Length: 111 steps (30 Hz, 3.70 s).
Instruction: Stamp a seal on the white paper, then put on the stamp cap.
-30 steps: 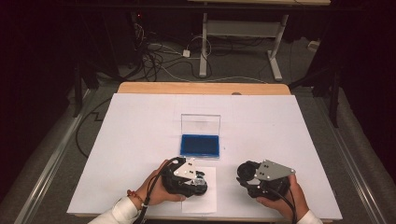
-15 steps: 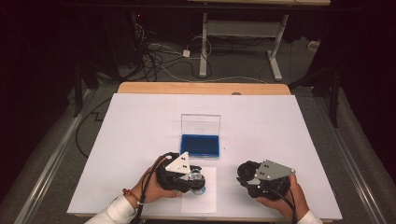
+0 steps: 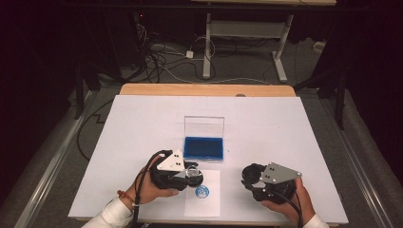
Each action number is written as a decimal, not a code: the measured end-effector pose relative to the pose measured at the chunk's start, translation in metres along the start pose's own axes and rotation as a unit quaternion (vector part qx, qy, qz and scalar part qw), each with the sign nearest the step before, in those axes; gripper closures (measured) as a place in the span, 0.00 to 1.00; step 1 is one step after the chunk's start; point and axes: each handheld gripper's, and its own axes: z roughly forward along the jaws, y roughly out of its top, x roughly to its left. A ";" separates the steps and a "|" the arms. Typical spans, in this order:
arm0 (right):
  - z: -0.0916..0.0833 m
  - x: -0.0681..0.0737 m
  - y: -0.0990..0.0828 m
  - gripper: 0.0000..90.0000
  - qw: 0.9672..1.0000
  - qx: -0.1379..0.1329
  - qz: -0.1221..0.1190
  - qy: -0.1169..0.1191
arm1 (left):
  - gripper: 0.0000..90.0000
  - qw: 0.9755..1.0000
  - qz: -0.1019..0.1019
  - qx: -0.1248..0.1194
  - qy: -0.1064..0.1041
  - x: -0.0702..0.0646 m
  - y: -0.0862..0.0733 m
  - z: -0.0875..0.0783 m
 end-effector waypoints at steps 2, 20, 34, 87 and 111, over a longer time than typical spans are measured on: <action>0.000 0.000 0.000 0.43 1.000 0.000 0.001 0.000 | 0.60 1.000 -0.001 -0.004 0.007 0.001 -0.001 -0.004; 0.006 -0.002 0.001 0.43 1.000 0.004 0.003 0.008 | 0.60 0.999 -0.015 -0.020 0.034 0.013 -0.007 -0.024; 0.013 0.001 0.003 0.43 1.000 0.004 0.000 0.025 | 0.60 0.998 -0.027 -0.040 0.051 0.018 -0.009 -0.039; 0.087 0.047 0.070 0.43 0.992 -0.065 0.014 0.104 | 0.60 0.995 -0.034 -0.095 0.011 0.016 0.026 -0.008; 0.087 0.043 0.066 0.43 0.992 -0.071 0.029 0.101 | 0.60 0.993 -0.034 -0.113 -0.012 0.012 0.022 -0.001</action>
